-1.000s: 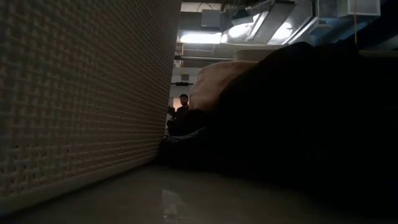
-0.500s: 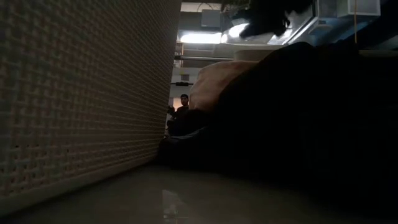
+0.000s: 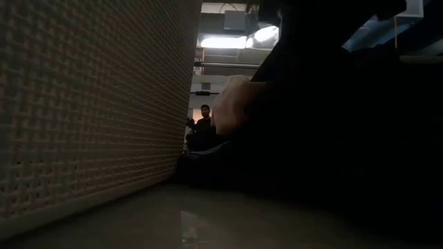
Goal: Sort clothes
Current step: Put the pink sock into the bottom white bin
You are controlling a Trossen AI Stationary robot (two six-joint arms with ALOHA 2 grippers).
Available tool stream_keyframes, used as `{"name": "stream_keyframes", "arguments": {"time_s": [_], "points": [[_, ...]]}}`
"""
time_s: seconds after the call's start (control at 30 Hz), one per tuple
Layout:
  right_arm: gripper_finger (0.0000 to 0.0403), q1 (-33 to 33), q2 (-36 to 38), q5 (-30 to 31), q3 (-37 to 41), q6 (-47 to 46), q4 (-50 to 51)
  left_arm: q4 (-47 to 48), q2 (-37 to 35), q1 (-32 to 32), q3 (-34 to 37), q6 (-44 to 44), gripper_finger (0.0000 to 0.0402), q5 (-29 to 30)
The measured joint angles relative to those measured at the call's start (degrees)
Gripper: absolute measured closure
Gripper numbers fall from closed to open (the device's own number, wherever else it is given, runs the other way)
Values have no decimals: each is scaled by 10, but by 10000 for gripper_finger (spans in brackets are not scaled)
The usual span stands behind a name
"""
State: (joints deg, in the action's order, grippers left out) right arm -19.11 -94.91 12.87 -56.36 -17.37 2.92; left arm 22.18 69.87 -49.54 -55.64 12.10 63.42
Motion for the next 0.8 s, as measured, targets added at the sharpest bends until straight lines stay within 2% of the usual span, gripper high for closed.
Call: {"name": "stream_keyframes", "arguments": {"time_s": [0.1, 0.23, 0.33, 0.4, 0.6, 0.8], "points": [[175, 0, 0, -3, 0, -3, 1, 0, 0, 0, 0, 1, 245, 0], [197, 0, 12, -84, -21, -7, 26, 0, 0, 0, 0, 2, 245, 0], [207, 0, 16, -100, -46, -22, 32, -1, 0, 0, 0, 2, 245, 0], [212, -1, 12, -82, -51, -35, 33, 0, 0, 0, 0, 1, 245, 0], [221, 1, -23, 27, -51, -65, 87, 0, 0, 0, 0, 9, 245, 0], [222, 0, -38, 7, -51, -68, 88, 1, 0, 0, 0, 8, 245, 0]]}}
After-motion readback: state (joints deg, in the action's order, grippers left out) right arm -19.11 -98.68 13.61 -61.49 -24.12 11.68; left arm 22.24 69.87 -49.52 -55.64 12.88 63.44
